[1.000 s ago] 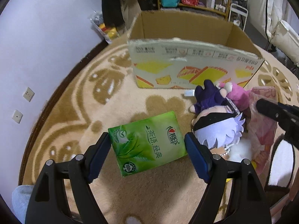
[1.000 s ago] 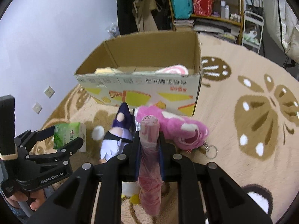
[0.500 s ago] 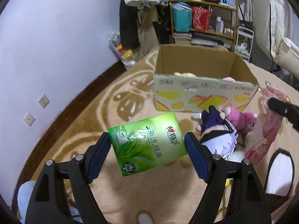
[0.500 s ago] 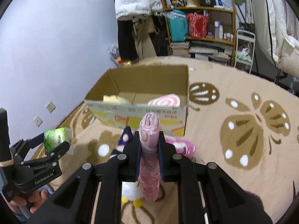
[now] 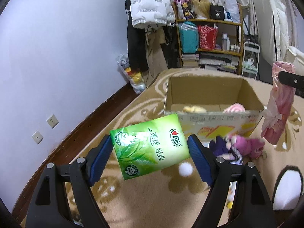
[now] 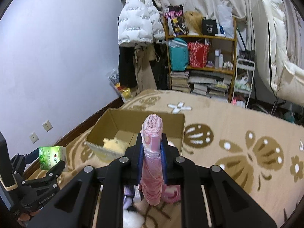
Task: Organize soft objects
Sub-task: 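Carry both items over the box and release them inside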
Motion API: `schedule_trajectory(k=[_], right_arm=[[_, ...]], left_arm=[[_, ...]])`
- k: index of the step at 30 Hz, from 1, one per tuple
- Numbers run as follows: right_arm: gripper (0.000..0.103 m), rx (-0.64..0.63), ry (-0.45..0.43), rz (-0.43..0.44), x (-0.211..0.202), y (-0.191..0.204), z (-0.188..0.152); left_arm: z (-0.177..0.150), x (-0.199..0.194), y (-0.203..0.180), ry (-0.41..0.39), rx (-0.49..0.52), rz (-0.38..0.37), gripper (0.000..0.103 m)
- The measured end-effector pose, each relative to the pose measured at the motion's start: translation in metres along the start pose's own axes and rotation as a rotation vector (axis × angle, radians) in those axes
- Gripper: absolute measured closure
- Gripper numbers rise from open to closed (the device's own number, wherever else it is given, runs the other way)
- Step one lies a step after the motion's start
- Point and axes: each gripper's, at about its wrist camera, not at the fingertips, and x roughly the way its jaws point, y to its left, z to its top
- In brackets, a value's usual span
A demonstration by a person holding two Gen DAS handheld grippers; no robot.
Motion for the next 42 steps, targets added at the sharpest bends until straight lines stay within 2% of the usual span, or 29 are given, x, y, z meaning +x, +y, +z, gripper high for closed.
schedule_trajectory(k=[9, 16, 25, 32, 35, 42], right_arm=[[0.086, -0.019, -0.064, 0.014, 0.012, -0.003, 0.036], [0.086, 0.009, -0.046, 0.038, 0.054, -0.011, 0.044], [0.086, -0.029, 0.0, 0.042, 0.101, -0.013, 0.034], [0.086, 0.031, 0.068, 0.086, 0.123, -0.026, 0.029], [0.086, 0.028, 0.072, 0.088, 0.127, -0.029, 0.027], [0.082, 0.063, 0.084, 0.102, 0.132, -0.038, 0.026]], left_arm=[[0.044, 0.019, -0.003, -0.082, 0.008, -0.011, 0.023], [0.068, 0.042, -0.012, -0.125, 0.022, -0.009, 0.023], [0.076, 0.088, -0.031, -0.068, 0.044, -0.064, 0.023], [0.067, 0.104, -0.053, -0.044, 0.116, -0.11, 0.023], [0.064, 0.111, -0.056, 0.0, 0.096, -0.167, 0.023], [0.058, 0.124, -0.061, 0.039, 0.104, -0.156, 0.022]])
